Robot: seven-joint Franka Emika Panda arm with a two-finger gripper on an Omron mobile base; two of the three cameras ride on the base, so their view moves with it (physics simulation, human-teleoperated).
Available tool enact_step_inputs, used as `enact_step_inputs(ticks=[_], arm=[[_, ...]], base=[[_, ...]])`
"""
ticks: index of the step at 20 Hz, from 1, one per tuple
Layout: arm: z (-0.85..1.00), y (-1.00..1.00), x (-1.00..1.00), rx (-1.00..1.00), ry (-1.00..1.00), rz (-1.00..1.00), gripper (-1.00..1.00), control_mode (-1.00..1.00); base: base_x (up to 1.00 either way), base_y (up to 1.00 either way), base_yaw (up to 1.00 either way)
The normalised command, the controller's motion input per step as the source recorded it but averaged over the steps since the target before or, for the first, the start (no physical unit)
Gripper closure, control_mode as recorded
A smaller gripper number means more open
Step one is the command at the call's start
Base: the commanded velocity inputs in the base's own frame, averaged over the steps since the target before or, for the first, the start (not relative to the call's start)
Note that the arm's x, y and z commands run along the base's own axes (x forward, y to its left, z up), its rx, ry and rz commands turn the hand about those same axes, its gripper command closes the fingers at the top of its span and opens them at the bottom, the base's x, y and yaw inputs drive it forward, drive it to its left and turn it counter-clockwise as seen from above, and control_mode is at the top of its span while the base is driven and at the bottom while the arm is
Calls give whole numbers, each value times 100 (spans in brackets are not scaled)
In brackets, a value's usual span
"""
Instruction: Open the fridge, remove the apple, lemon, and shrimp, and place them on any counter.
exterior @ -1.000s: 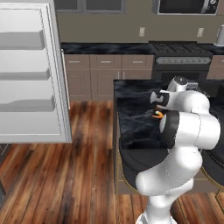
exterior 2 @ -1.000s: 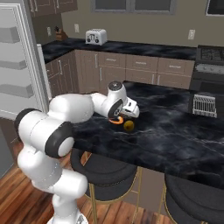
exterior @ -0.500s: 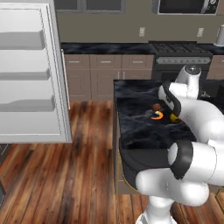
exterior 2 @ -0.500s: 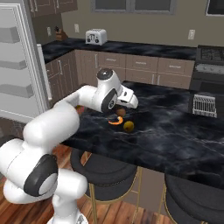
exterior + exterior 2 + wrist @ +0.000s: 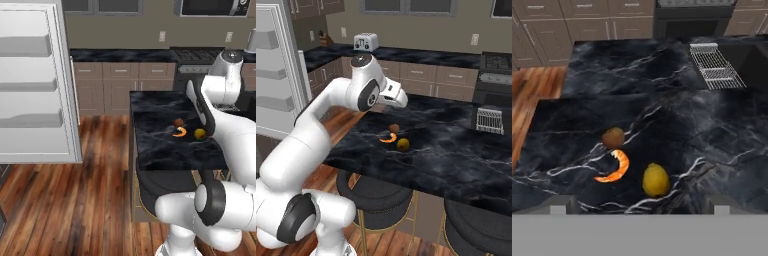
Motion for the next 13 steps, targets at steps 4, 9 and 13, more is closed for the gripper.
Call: enact_step_inputs(ticks=[4, 9, 13], arm=[[77, 37, -43, 0, 11, 0, -100, -100], [46, 27, -78, 0, 9, 2, -100, -100], [40, 5, -81, 0, 0, 0, -100, -100]], base=[[0, 0, 0], [0, 0, 0], [0, 0, 0]])
